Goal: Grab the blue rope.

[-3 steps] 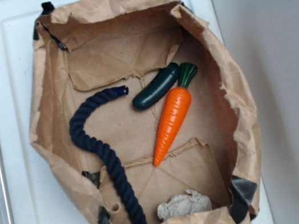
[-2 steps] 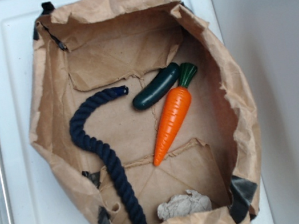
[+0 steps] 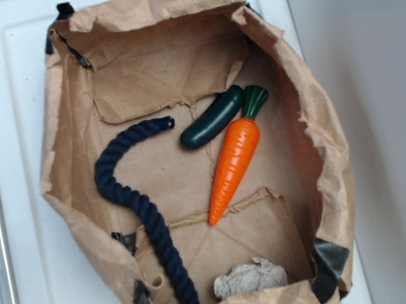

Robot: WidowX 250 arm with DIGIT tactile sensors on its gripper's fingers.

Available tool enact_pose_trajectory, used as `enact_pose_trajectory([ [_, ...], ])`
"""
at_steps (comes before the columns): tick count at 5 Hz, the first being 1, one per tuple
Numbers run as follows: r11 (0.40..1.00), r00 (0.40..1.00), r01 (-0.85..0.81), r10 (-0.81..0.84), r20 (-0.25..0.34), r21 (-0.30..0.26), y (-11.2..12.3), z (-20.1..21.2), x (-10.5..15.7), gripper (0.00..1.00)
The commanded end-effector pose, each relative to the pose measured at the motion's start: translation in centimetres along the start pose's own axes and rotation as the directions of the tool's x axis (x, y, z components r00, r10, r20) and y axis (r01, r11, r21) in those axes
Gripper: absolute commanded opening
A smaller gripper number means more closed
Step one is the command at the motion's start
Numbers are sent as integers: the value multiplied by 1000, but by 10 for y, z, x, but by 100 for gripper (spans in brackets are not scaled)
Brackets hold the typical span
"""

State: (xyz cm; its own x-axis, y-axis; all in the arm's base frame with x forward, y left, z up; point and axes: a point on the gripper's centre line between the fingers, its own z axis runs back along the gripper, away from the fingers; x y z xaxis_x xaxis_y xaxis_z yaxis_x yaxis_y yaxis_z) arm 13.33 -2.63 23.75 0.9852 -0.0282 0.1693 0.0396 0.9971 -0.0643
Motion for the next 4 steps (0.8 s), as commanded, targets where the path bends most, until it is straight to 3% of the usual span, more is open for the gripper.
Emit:
enact_pose_trajectory([
  [1,1000,1000,5,-5,14,0,7,-24,75,100],
  [2,1000,1000,6,-7,14,23,11,-41,104,100],
  [3,996,995,84,-85,56,25,19,-56,126,100],
  [4,988,985,149,-151,80,25,28,-73,136,100],
])
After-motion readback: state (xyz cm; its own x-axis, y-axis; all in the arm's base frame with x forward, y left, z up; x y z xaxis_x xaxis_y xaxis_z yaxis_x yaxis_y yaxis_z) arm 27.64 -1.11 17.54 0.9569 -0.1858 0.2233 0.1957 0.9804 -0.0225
